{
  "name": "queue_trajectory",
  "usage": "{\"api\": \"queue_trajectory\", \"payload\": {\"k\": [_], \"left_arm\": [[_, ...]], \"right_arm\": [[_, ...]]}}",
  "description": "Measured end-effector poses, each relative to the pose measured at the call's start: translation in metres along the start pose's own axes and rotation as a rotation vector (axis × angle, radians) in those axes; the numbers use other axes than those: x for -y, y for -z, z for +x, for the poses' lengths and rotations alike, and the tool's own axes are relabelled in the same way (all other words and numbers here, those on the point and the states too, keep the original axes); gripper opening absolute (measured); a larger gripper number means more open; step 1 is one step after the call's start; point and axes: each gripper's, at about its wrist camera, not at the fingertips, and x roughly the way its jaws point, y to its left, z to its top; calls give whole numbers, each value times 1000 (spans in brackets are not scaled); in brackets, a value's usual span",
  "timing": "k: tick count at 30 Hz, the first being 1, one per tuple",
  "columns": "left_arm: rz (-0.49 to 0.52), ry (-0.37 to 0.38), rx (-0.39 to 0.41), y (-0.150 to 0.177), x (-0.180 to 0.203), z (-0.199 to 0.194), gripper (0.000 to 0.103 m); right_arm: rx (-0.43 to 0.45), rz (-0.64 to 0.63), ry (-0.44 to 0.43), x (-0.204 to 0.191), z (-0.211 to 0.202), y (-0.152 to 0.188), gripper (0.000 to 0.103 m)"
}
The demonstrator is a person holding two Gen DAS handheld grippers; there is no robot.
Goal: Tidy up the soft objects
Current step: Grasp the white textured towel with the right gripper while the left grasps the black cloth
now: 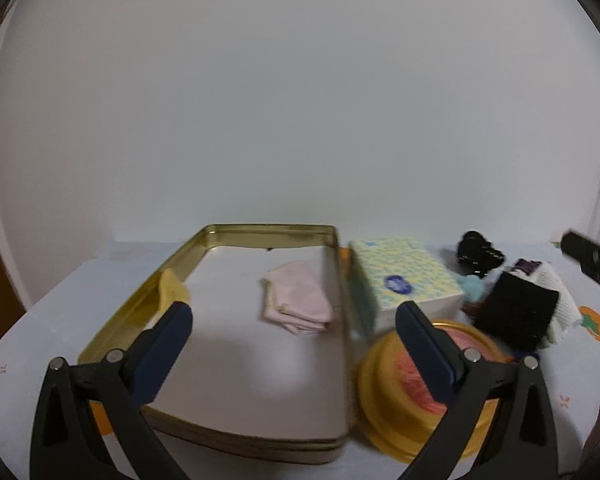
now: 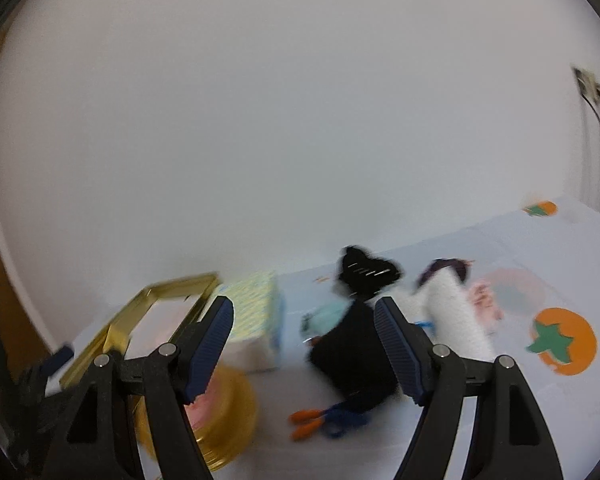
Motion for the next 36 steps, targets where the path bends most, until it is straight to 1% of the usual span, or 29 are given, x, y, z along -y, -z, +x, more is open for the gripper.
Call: {"api": "queue_trajectory", "payload": {"k": [3, 5, 8, 10, 11, 15, 16, 17, 19, 21, 25, 29, 32, 34, 36], "left_arm": [[25, 16, 10, 1, 10, -4, 103], [38, 18, 17, 1, 16, -6, 103], [37, 32, 22, 1, 22, -7, 103], [28, 49, 14, 1, 26, -7, 103], [20, 62, 9, 0, 28, -8, 103], [-7, 126, -15, 0, 41, -9, 103], [-8, 138, -18, 0, 44, -8, 103], [-8, 153, -23, 0, 49, -8, 103], [-1, 174, -31, 1, 58, -9, 103], [8, 199, -43, 0, 70, -7, 103], [26, 242, -63, 0, 91, -6, 103], [64, 272, -63, 0, 114, -6, 103], [95, 280, -64, -1, 129, -6, 103], [115, 290, -66, -1, 141, -5, 103], [128, 295, -70, 0, 150, -5, 103]], "right_arm": [[36, 81, 22, 28, -5, -13, 75], [64, 118, 59, 47, -10, -20, 75], [81, 123, 109, 70, -13, -30, 75], [75, 108, 137, 83, -12, -36, 75], [61, 99, 146, 89, -10, -38, 75], [-54, 16, 171, 104, 4, -41, 75], [-79, -8, 171, 107, 8, -40, 72], [-109, -40, 166, 107, 12, -39, 68], [-152, -97, 158, 104, 18, -36, 43], [-193, -146, 139, 101, 23, -33, 34], [-266, -182, 80, 99, 29, -23, 33], [-354, -162, 49, 107, 43, -14, 33], [-426, -133, 8, 109, 57, -7, 33], [-458, -123, -17, 109, 63, -2, 33], [-488, -134, -24, 106, 69, 2, 33]]}}
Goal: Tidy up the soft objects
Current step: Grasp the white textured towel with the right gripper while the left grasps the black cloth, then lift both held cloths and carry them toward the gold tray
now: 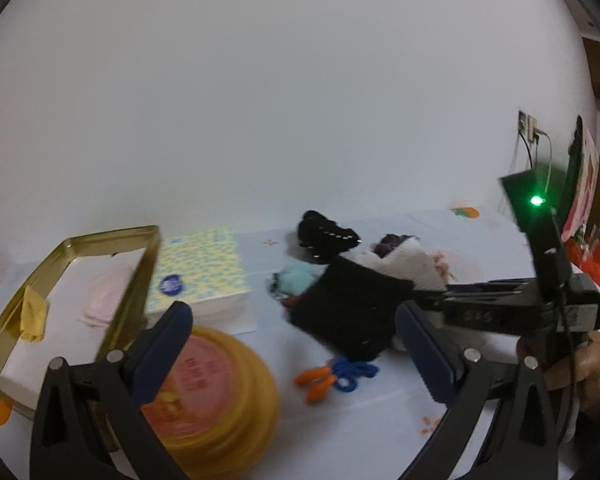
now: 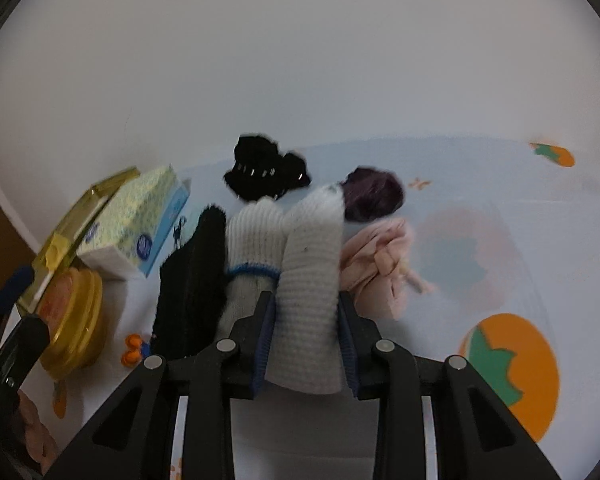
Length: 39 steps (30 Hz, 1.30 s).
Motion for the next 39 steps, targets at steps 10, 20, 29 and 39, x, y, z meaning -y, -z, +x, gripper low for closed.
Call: {"api": "queue_trajectory", "payload": {"k": [10, 20, 29, 39], "left_arm": [[21, 36, -45, -10, 36, 26, 103], [66, -108, -213, -19, 69, 98, 96], [-140, 74, -271, -11, 30, 103, 25], [-152, 122, -205, -11, 25, 78, 14]], "right_arm": [[234, 98, -5, 14, -65, -6, 15], [310, 26, 85, -2, -73, -4, 16], [298, 83, 69, 6, -70, -7, 16], [310, 65, 77, 1, -71, -5, 16]]}}
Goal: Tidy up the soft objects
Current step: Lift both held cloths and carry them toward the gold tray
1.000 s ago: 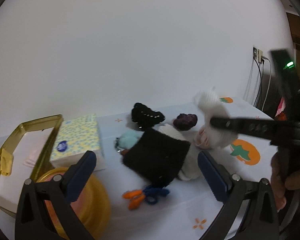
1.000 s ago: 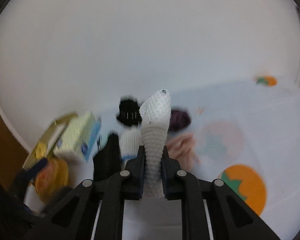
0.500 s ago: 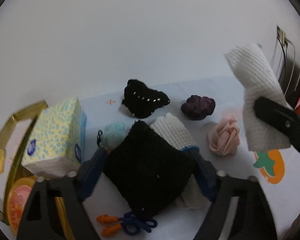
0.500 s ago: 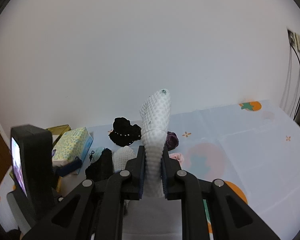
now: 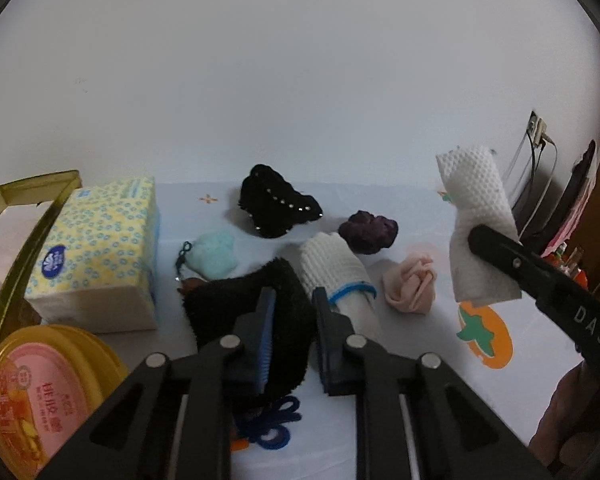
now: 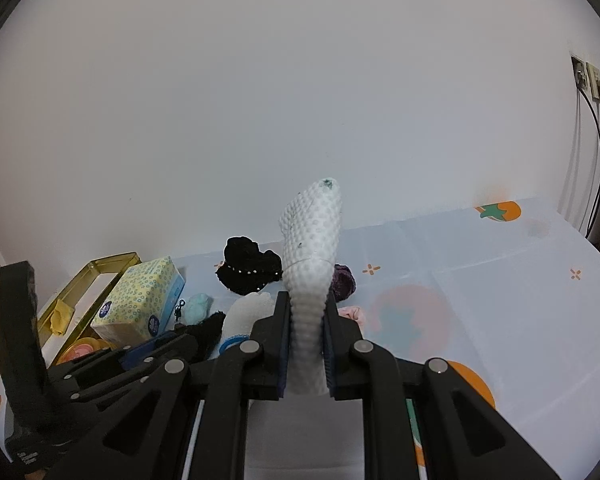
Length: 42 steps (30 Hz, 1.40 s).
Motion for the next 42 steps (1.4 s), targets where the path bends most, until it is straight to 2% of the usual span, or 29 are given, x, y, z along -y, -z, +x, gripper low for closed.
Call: {"api": "queue_trajectory", "payload": {"k": [4, 7, 8, 9, 10, 11, 15, 16, 17, 18, 22, 26, 30, 35, 42], "left_arm": [[-16, -6, -8, 0, -4, 1, 14], [-7, -32, -60, 2, -4, 9, 18], [-5, -39, -80, 3, -3, 12, 22], [-3, -54, -97, 4, -3, 15, 36], [-3, -65, -109, 5, -3, 17, 44], [-4, -74, -116, 5, -3, 18, 48], [-1, -82, -124, 5, -2, 21, 44], [-1, -82, -129, 5, -2, 22, 39], [-7, -83, -135, 5, -3, 22, 21], [-16, -71, -140, 5, -5, 23, 12], [-42, -39, -114, 5, -8, 18, 11], [-71, 76, -38, -1, -9, -1, 11], [-58, 143, 42, -8, -5, -20, 11], [22, 133, 89, -7, 5, -37, 11], [45, 193, 146, -8, -4, -61, 11]], "right_arm": [[5, 1, 3, 2, -1, 0, 16], [1, 4, -1, 2, -1, 0, 16], [-2, 4, -2, 2, 0, 0, 16], [-6, 4, -4, 2, 0, 0, 16], [-9, 3, -7, 2, 0, 0, 16], [-11, 1, -9, 1, 0, 0, 16], [-11, -7, -12, 0, 0, -1, 16], [-12, -7, -12, 0, 0, -1, 16], [-14, -7, -13, 0, 1, -1, 16], [-16, -6, -13, 0, 1, 0, 16], [-12, 0, -16, 2, 1, -1, 16], [8, 3, -12, 3, -1, 0, 16], [32, 12, -18, 5, -5, 0, 16], [63, 5, -17, 3, -9, 0, 16], [61, 36, -33, 0, -14, 7, 16]]}}
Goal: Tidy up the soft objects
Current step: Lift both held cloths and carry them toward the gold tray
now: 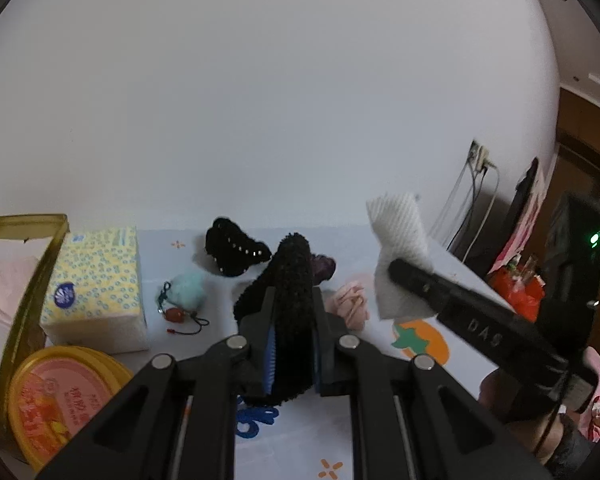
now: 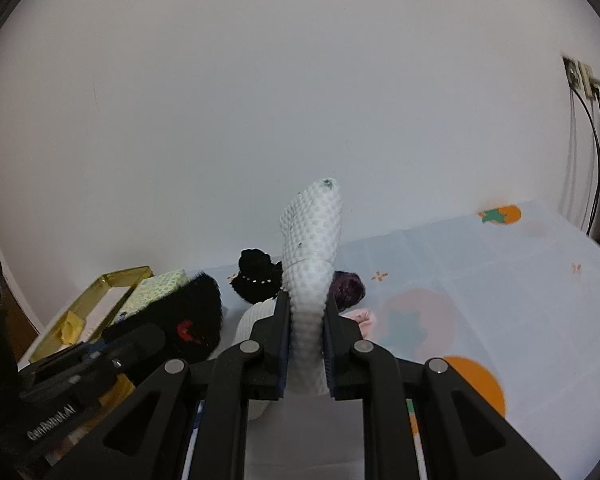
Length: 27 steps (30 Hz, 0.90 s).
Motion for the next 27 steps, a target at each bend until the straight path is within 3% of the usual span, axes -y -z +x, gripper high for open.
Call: {"api": "queue_trajectory", "payload": {"k": [7, 13, 27], "left_arm": [[7, 27, 6, 4, -11, -21, 11], [48, 16, -6, 11, -15, -33, 11], [127, -2, 9, 19, -35, -66, 11]], "right_arm": [[40, -22, 12, -18, -12, 10, 16], [81, -83, 57, -40, -23, 22, 16], [118, -85, 67, -75, -48, 46, 16]]}}
